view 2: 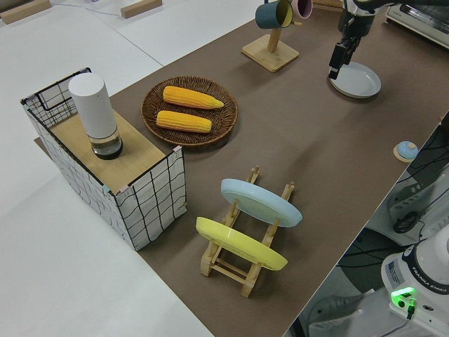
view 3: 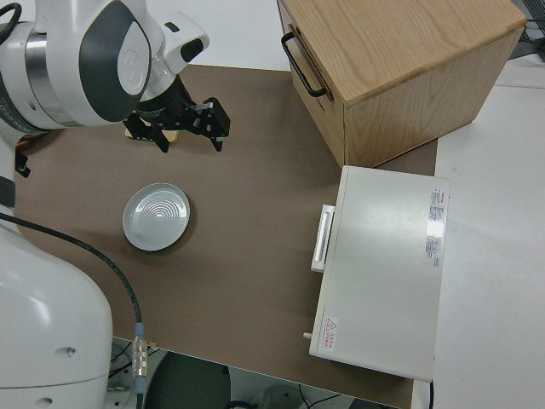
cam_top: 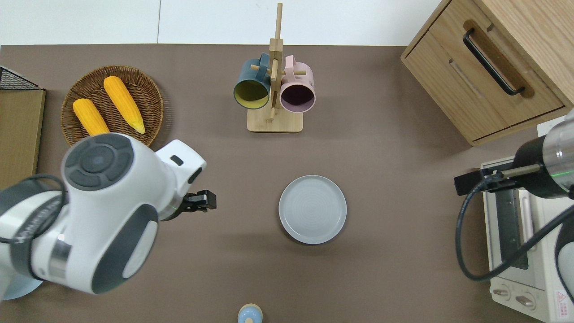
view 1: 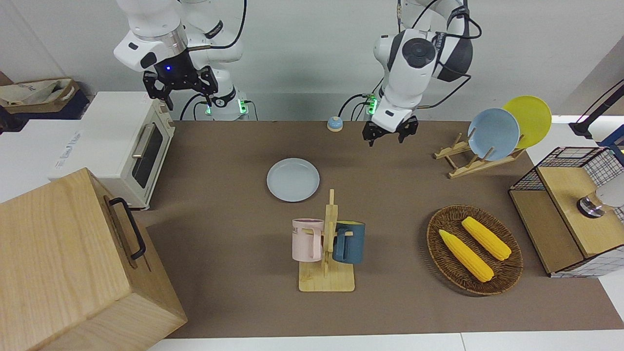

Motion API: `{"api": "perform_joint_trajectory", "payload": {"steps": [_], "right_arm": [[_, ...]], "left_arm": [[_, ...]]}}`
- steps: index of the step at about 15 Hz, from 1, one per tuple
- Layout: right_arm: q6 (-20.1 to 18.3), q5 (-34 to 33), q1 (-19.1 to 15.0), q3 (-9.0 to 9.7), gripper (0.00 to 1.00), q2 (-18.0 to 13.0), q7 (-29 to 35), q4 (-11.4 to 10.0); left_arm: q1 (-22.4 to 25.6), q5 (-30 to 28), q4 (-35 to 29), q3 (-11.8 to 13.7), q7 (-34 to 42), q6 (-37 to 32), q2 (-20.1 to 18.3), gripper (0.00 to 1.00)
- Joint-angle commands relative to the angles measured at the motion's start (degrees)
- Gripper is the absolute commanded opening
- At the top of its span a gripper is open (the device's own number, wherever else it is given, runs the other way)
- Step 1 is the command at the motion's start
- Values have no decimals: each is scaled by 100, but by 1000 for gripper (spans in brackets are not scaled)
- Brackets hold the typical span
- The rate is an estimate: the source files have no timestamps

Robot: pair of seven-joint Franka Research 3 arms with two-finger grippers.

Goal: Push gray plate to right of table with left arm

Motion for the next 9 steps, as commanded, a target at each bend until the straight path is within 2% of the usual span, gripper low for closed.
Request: {"api": "perform_joint_trajectory", "payload": {"steps": [1,6,9], "right_arm": [[-89,33,-113,87,983,-17,74,50],[-89,33,-113,87,983,-17,74,50],[-89,33,-113,87,983,-17,74,50]], "left_arm": [[542,86,509,-45,449,-647,10,1000],[1194,103,1423,-36,1204,-1113,62,1000],[1369,95,1486,-28,1591,-1105,62,1000]]}}
